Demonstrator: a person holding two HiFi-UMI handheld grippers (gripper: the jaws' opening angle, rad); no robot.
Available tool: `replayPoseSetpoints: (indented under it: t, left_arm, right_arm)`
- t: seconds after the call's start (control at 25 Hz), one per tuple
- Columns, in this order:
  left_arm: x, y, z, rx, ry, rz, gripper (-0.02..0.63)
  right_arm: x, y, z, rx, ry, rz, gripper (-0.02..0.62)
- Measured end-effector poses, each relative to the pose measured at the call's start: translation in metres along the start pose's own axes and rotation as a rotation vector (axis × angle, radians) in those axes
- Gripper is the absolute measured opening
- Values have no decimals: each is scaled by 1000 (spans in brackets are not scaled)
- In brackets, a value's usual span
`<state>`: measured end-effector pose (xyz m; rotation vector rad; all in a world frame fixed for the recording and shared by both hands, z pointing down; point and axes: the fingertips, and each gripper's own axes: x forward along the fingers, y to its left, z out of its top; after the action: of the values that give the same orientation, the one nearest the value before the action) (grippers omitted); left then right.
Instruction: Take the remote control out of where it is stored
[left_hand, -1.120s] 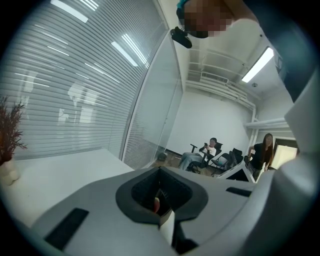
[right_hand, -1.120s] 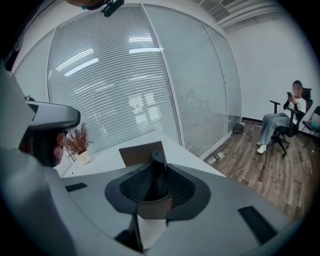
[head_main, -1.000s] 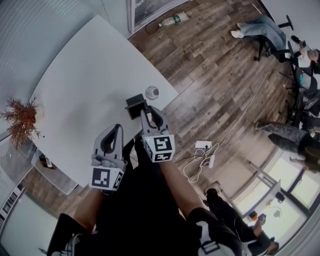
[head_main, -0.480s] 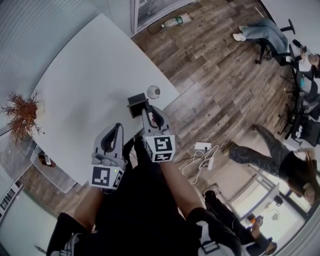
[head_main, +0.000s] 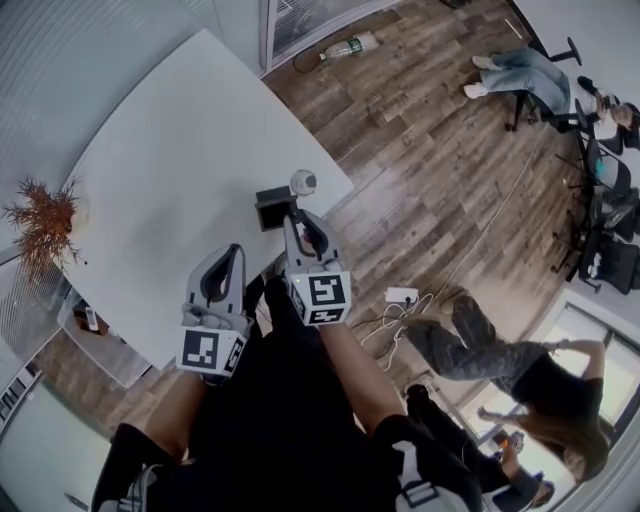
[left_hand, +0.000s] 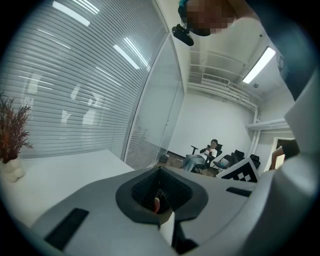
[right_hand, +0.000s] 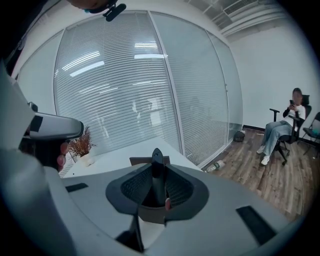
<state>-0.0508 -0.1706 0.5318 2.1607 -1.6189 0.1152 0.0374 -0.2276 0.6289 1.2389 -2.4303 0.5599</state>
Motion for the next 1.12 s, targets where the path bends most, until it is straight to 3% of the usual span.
replayPoseSetpoints:
  t: [0.52,1.12]
  left_arm:
    - [-12,-8,13,-21,-44,6,8]
    - [-42,-27,37,26,-121,-8,8]
  right_arm:
    - [-21,6,26,-27,-58,7,80]
    - [-65,18,62,-43,-155,-5,80]
